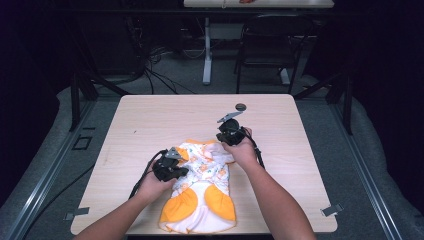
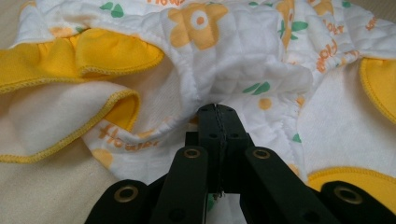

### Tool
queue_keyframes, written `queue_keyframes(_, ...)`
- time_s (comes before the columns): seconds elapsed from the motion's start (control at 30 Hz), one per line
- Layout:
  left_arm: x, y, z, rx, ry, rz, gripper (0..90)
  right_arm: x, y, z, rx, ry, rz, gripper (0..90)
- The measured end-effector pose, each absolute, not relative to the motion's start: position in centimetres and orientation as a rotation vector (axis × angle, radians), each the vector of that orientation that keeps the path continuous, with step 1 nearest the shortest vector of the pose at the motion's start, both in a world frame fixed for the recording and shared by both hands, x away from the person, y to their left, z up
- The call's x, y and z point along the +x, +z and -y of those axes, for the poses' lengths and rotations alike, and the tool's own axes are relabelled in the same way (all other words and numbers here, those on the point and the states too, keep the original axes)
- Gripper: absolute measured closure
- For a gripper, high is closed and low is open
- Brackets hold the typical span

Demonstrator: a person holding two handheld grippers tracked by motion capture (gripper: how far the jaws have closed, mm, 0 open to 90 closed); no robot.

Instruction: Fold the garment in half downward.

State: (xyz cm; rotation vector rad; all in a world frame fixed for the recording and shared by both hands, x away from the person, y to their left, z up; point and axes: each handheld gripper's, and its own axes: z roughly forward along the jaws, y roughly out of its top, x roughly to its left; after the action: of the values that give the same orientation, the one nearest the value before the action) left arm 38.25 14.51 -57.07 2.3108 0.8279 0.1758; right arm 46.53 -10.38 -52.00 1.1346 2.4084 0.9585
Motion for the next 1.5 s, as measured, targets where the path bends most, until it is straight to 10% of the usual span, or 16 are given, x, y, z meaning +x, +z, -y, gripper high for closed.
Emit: queue_keyframes(1.5, 46.7, -54.8, -15.0, 2.179, 0.341, -1.051, 67.3, 44.3, -55.2, 11.8, 1.124, 0.914, -2.499, 80.3)
